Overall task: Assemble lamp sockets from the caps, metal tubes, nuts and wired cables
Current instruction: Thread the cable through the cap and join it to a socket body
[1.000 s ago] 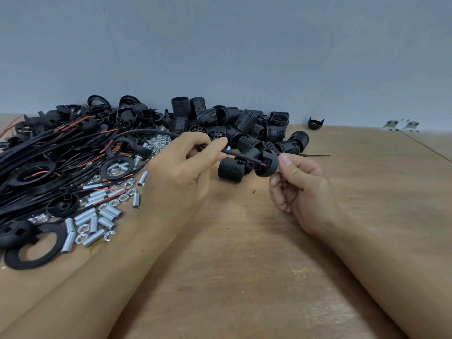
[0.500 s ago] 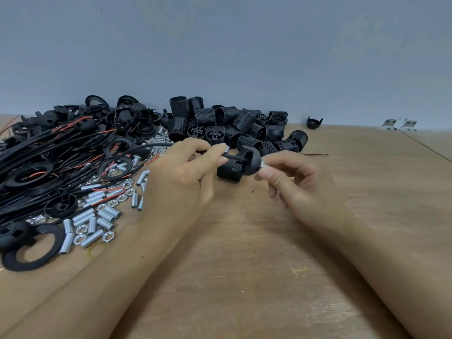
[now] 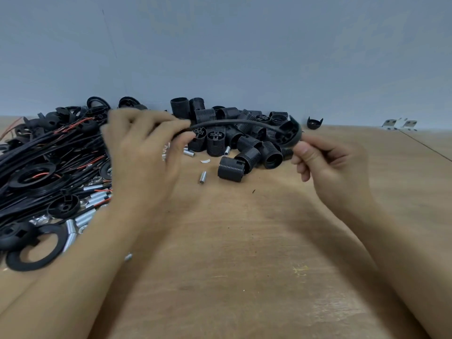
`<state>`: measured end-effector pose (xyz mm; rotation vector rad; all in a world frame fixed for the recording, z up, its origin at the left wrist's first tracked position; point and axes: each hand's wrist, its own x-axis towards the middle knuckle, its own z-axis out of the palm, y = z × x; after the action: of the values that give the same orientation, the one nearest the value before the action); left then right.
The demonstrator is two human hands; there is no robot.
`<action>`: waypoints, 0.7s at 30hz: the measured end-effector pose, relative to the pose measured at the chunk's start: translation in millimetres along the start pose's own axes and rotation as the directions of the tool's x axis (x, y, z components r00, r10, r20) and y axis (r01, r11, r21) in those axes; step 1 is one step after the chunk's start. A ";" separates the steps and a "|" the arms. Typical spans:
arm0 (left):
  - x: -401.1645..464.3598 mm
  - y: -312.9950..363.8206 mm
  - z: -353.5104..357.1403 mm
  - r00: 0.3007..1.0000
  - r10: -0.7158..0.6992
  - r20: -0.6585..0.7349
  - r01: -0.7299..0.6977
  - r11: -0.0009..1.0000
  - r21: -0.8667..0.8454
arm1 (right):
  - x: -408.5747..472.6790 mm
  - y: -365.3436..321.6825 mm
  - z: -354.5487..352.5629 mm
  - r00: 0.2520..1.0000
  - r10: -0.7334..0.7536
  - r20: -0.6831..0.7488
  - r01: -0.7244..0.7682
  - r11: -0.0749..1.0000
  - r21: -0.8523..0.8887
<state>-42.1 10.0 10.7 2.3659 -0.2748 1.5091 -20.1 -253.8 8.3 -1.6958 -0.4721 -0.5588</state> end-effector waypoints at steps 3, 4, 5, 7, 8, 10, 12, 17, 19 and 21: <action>-0.5 -13.8 -3.2 0.984 -0.134 0.113 0.149 0.980 -0.133 | 2.3 1.6 -8.3 0.999 -0.051 -0.011 0.049 0.993 -0.104; -1.8 -12.1 -2.2 0.977 -0.148 0.155 0.181 0.958 -0.221 | 2.4 0.8 -9.3 0.995 -0.096 0.018 0.098 0.980 -0.172; -2.9 -7.7 -0.9 0.976 -0.138 0.166 0.178 0.949 -0.259 | 2.7 -0.3 -9.7 0.986 -0.156 0.060 0.166 0.952 -0.256; -5.4 3.3 3.0 0.984 -0.056 0.168 0.098 0.963 -0.250 | 3.4 -2.1 -10.1 0.948 -0.283 0.148 0.319 0.851 -0.417; -6.8 8.8 5.3 0.985 -0.005 0.175 0.051 0.965 -0.259 | 3.2 -2.5 -9.5 0.934 -0.311 0.178 0.358 0.810 -0.464; -10.5 21.2 9.9 0.976 0.085 0.199 -0.019 0.949 -0.314 | 1.8 -4.4 -7.2 0.920 -0.316 0.234 0.391 0.791 -0.471; -15.6 36.4 13.6 0.960 0.157 0.233 -0.059 0.923 -0.380 | -3.4 -8.8 -0.8 0.888 -0.322 0.328 0.442 0.793 -0.420; -24.9 54.9 17.5 0.891 0.293 0.348 -0.089 0.863 -0.498 | -20.6 -18.4 16.2 0.769 -0.208 0.604 0.432 0.865 -0.253; -24.6 51.8 17.3 0.897 0.277 0.345 -0.066 0.855 -0.514 | -19.3 -16.1 18.3 0.777 -0.128 0.617 0.380 0.876 -0.297; -23.8 48.6 18.1 0.911 0.240 0.336 -0.053 0.875 -0.481 | -13.1 -11.2 15.4 0.813 -0.088 0.575 0.363 0.849 -0.383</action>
<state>-52.9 -42.0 -10.0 2.2510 -0.8339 0.8747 -35.6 -236.6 6.8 -2.3083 -1.0330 -0.3762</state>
